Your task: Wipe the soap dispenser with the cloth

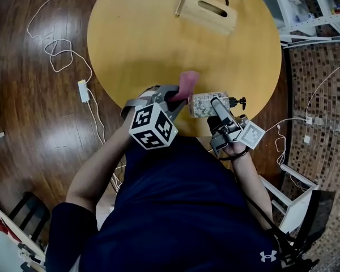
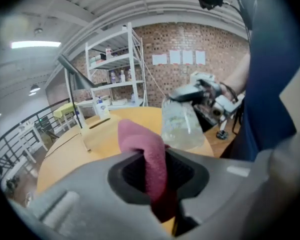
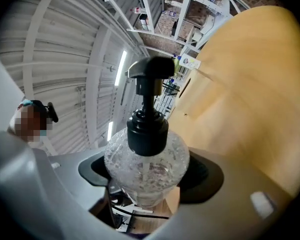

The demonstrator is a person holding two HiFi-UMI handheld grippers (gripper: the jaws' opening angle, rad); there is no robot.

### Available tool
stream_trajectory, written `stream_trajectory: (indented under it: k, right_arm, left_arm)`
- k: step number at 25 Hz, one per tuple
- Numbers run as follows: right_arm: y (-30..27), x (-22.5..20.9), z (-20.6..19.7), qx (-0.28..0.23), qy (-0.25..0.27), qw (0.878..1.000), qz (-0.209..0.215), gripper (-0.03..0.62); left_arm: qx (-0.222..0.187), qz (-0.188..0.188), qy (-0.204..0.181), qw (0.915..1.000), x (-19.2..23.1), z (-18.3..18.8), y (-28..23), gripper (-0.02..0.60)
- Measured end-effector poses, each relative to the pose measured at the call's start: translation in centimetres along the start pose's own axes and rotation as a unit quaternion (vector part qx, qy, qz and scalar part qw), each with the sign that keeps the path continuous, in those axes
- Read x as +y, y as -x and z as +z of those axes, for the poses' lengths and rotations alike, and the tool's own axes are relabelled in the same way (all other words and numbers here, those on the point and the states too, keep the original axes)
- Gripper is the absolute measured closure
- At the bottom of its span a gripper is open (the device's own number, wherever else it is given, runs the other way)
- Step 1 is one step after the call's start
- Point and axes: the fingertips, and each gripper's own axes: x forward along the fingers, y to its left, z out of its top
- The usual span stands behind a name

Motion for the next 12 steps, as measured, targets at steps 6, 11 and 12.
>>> stream_trajectory:
  k: [6, 11, 12]
  right_arm:
    - [-1.6, 2.0, 1.8, -0.024, 0.035, 0.998, 0.044, 0.224]
    - [0.4, -1.4, 2.6, -0.046, -0.006, 0.999, -0.021, 0.224]
    - [0.7, -1.6, 2.6, -0.049, -0.01, 0.998, -0.023, 0.224]
  left_arm:
    - [0.016, -0.054, -0.045, 0.9974, -3.9, -0.6, -0.1, 0.512]
    - [-0.042, -0.046, -0.013, 0.9979, -3.4, 2.5, 1.3, 0.514]
    - [-0.044, -0.039, -0.007, 0.9983, -2.7, 2.4, 1.4, 0.514]
